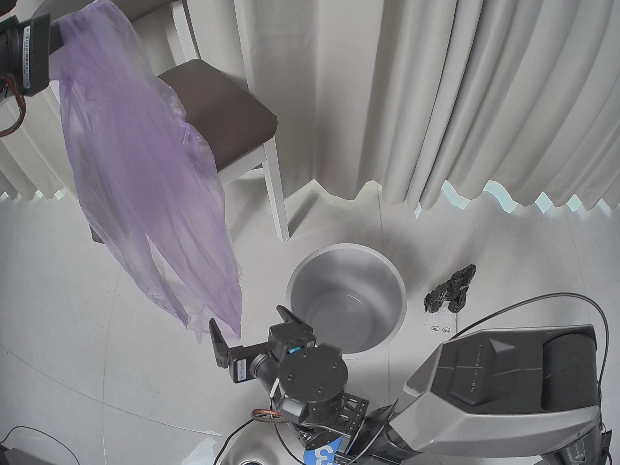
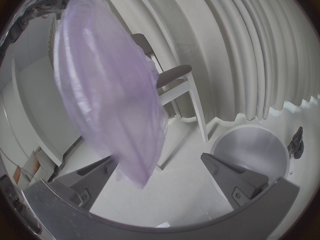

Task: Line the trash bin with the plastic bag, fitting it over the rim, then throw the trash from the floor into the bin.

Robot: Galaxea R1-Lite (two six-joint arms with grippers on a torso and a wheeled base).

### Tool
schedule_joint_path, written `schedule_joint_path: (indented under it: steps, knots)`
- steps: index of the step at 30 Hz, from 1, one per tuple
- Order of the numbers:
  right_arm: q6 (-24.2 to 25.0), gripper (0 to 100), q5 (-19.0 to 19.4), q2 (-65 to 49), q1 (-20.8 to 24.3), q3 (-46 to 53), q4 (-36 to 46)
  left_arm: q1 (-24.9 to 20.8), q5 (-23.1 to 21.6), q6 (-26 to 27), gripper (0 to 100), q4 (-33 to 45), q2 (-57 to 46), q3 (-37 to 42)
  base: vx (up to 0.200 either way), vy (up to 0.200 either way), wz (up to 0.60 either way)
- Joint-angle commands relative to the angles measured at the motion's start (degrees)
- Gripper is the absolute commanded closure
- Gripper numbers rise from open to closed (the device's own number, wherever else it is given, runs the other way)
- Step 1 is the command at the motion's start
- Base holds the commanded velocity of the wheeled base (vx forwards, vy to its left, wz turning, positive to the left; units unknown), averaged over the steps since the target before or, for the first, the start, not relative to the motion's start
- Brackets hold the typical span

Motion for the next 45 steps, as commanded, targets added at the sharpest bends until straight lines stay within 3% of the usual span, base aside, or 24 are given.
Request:
schedule_joint_path:
  steps: [1, 6, 7, 17, 28, 35, 40, 45]
  knots:
    - [-0.16, 0, 0.00, 0.33, -1.85, -2.24, 0.08, -0.08, 0.01, 0.02, 100, 0.00, -0.48, 0.64, 0.000, 0.000, 0.00]
    - [-0.16, 0, 0.00, -0.02, -2.82, -2.33, -0.10, -0.08, 0.01, -0.60, 100, 0.00, -0.30, 0.90, 0.000, 0.000, 0.00]
    - [-0.16, 100, 0.00, -0.20, -2.90, -2.07, -0.19, -0.08, 0.01, -0.69, 100, 0.00, -0.30, 0.90, 0.000, 0.000, 0.00]
    - [-0.07, 100, 0.17, -0.99, -2.99, 2.33, -0.80, 0.18, 0.01, -1.57, 100, -0.18, -0.13, 0.90, 0.000, 0.000, 0.00]
    - [-0.07, 100, 1.67, -14.96, -9.15, 17.35, -3.97, -0.35, 0.10, -2.27, 100, 0.87, -1.71, 5.29, 0.000, 0.000, 0.00]
    - [-0.25, 100, 2.37, -22.79, -10.99, 25.26, -3.62, -3.60, 0.10, -2.18, 100, 3.69, -1.80, 6.52, 0.000, 0.000, 0.00]
    - [-0.16, 100, 2.81, -26.83, -13.01, 30.89, -3.97, -5.18, -0.96, -2.00, 100, 9.93, -0.92, 4.24, 0.000, 0.000, 0.00]
    - [0.11, 100, 4.48, -29.99, -14.86, 36.60, -5.37, -4.92, -4.83, -3.23, 100, 10.98, -1.36, 5.82, 0.000, 0.000, 0.00]
